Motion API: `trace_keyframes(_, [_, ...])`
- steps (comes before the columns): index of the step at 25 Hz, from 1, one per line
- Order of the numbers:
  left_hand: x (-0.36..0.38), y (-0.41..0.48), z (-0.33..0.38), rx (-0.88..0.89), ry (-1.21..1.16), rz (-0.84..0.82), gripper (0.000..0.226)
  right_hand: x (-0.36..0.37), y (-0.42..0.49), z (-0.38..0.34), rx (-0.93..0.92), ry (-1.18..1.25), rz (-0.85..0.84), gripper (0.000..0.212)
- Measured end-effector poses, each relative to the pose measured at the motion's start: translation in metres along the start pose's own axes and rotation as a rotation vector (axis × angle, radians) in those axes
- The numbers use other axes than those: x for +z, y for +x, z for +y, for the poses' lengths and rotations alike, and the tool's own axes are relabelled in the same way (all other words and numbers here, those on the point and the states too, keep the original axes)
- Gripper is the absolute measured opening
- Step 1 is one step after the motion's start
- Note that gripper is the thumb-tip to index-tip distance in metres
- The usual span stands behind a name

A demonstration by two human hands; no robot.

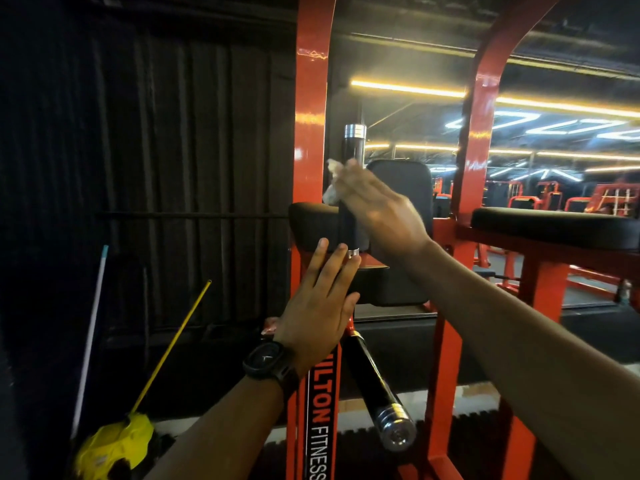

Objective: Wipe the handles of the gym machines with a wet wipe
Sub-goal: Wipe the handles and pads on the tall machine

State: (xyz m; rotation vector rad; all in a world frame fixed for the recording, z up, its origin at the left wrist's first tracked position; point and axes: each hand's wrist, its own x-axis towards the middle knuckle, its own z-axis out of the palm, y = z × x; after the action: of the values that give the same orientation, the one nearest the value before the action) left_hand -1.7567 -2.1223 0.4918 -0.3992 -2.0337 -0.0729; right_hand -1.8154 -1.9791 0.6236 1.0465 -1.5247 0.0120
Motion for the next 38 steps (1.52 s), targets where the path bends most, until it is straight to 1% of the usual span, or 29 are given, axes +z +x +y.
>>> trace_keyframes(2, [0.001,0.000,0.000,0.010,0.002,0.001,0.061,-0.005,0.003,-0.001,0.136,0.041,-0.003,0.052])
trace_keyframes(3, [0.001,0.000,-0.001,0.013,-0.013,0.005,0.061,-0.005,0.002,-0.003,0.150,0.043,0.012,0.050])
trace_keyframes(5, [0.001,0.000,-0.002,0.012,-0.048,0.012,0.061,-0.003,-0.005,-0.013,0.117,0.024,0.016,0.047])
trace_keyframes(6, [0.000,-0.001,-0.002,0.007,-0.052,0.010,0.061,-0.004,-0.006,-0.019,0.165,0.057,0.030,0.045])
trace_keyframes(7, [0.001,0.000,-0.002,0.008,-0.037,0.018,0.062,-0.005,-0.005,-0.027,0.277,0.130,0.054,0.044])
trace_keyframes(9, [0.001,0.001,-0.002,0.024,-0.006,0.042,0.062,-0.006,-0.004,-0.045,0.555,0.348,0.135,0.040])
trace_keyframes(11, [0.000,0.000,-0.001,0.038,-0.009,0.044,0.061,-0.007,-0.006,-0.056,0.736,0.492,0.174,0.034])
trace_keyframes(13, [0.000,-0.001,0.001,0.035,0.008,0.053,0.060,-0.008,-0.002,-0.056,0.840,0.475,0.176,0.030])
trace_keyframes(16, [0.001,-0.002,0.001,-0.004,-0.055,0.041,0.061,-0.012,0.017,-0.042,0.968,0.496,0.233,0.024])
trace_keyframes(18, [0.000,0.000,0.001,-0.017,-0.088,0.021,0.061,-0.013,0.019,-0.045,0.989,0.485,0.218,0.025])
trace_keyframes(21, [0.000,-0.001,0.002,-0.014,-0.085,0.010,0.061,-0.015,0.011,-0.051,0.954,0.510,0.178,0.023])
trace_keyframes(23, [0.000,-0.001,0.003,-0.031,-0.092,0.006,0.061,-0.018,0.032,-0.036,0.957,0.473,0.237,0.021])
trace_keyframes(24, [0.000,0.000,0.003,-0.039,-0.094,-0.005,0.061,-0.020,0.043,-0.029,0.986,0.468,0.267,0.021])
trace_keyframes(26, [-0.002,0.000,0.002,-0.044,-0.094,-0.020,0.061,-0.019,0.046,-0.027,1.035,0.469,0.240,0.023])
trace_keyframes(27, [-0.002,0.000,0.003,-0.040,-0.086,-0.019,0.061,-0.017,0.036,-0.032,1.027,0.472,0.200,0.023])
trace_keyframes(29, [-0.003,-0.001,0.004,-0.040,-0.082,-0.011,0.059,-0.012,0.013,-0.043,0.998,0.533,0.126,0.022])
trace_keyframes(30, [-0.002,-0.001,0.004,-0.038,-0.083,-0.003,0.059,-0.012,0.013,-0.042,0.998,0.572,0.149,0.023])
trace_keyframes(32, [-0.001,-0.001,0.002,-0.025,-0.077,0.016,0.059,-0.013,0.028,-0.028,1.023,0.646,0.248,0.027])
trace_keyframes(34, [0.001,0.000,0.001,-0.037,-0.075,0.014,0.059,-0.014,0.030,-0.026,1.024,0.682,0.213,0.027])
trace_keyframes(36, [0.001,-0.002,0.001,-0.048,-0.076,0.001,0.059,-0.012,0.013,-0.034,1.009,0.760,0.170,0.023])
trace_keyframes(38, [0.001,-0.002,0.001,-0.048,-0.085,0.000,0.059,-0.017,0.017,-0.032,1.012,0.814,0.211,0.034])
